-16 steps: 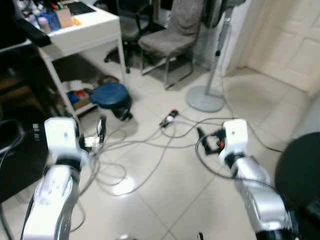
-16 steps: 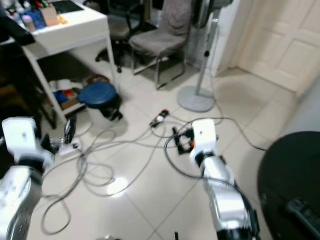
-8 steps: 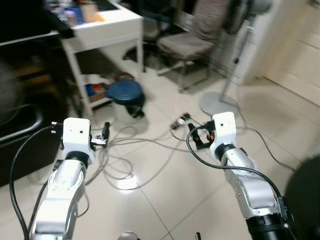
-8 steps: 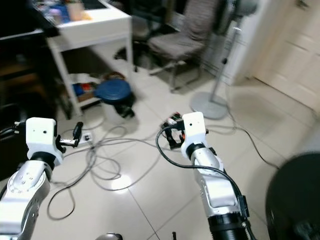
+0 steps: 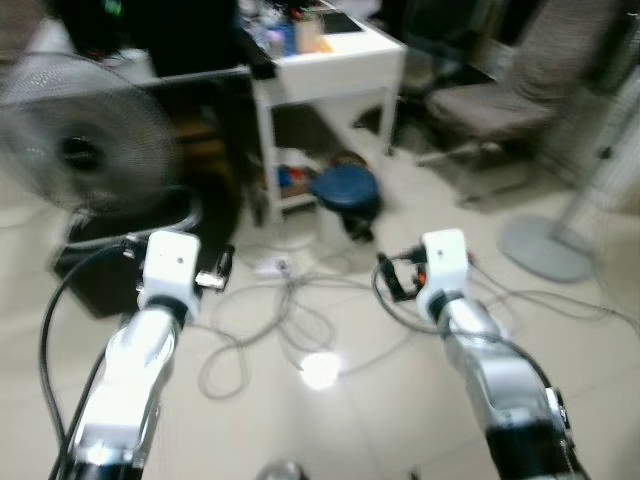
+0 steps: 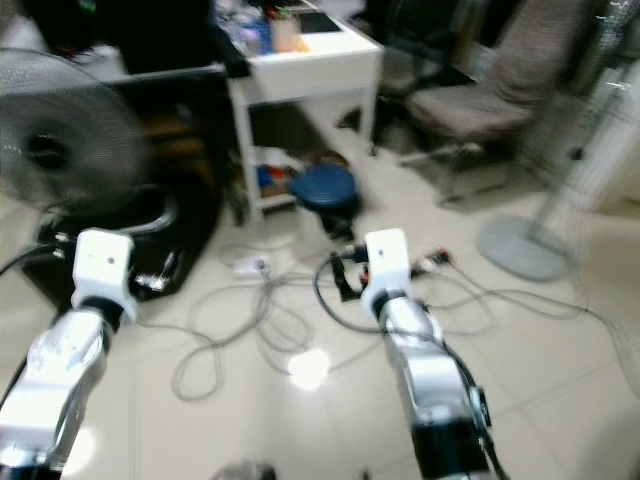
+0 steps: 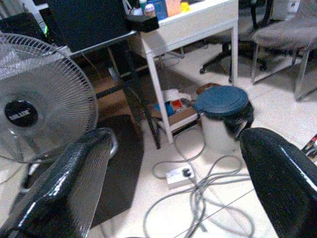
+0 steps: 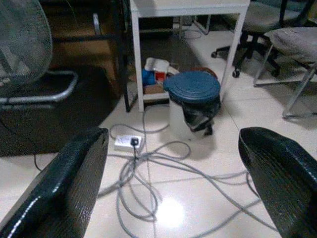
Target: Move the pillow to the sofa from floor
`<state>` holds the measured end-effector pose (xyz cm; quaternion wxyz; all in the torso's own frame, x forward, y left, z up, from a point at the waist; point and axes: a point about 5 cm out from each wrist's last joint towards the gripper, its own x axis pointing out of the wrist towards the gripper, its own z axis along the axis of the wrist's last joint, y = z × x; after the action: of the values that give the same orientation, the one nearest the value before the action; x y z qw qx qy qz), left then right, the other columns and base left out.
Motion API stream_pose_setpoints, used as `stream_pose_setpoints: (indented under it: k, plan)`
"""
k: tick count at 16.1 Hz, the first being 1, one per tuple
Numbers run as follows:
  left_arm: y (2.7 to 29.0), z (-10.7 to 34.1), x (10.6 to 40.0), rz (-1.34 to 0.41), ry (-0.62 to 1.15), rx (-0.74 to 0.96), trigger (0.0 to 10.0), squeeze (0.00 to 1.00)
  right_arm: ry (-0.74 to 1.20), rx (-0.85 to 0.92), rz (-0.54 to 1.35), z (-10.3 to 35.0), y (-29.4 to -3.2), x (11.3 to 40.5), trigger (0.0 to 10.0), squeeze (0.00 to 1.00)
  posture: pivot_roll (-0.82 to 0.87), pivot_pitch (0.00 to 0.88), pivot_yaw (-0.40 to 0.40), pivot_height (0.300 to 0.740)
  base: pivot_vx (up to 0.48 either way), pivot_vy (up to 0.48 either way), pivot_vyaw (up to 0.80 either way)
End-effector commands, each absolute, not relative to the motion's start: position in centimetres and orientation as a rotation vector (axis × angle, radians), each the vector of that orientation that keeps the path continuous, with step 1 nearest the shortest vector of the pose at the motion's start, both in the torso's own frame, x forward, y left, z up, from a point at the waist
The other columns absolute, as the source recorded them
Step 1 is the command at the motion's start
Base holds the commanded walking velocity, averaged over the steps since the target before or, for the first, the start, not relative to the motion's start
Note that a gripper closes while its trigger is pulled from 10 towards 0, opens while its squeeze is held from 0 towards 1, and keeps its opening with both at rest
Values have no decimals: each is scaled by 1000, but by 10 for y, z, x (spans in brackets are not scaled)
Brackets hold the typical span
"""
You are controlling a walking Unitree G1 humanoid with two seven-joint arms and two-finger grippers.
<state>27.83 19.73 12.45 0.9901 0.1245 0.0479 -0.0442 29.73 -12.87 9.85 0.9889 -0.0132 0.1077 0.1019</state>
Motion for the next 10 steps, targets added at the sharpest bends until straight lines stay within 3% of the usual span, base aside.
stream_pose_setpoints:
  k: [1, 5, 10]
  plan:
    - [194, 123, 283, -129, 105, 269, 10000, 0, 211, -10, 180, 100, -129, 295, 10000, 0, -39, 0, 81, 740, 0, 0, 800]
    - [191, 127, 288, -118, 100, 260, 10000, 0, 230, -2, 158, 96, -133, 297, 10000, 0, -11, 0, 57, 740, 0, 0, 800]
    - [205, 129, 269, -72, 89, 255, 10000, 0, 260, -13, 225, 91, -135, 300, 10000, 0, 47, 0, -3, 740, 0, 0, 800]
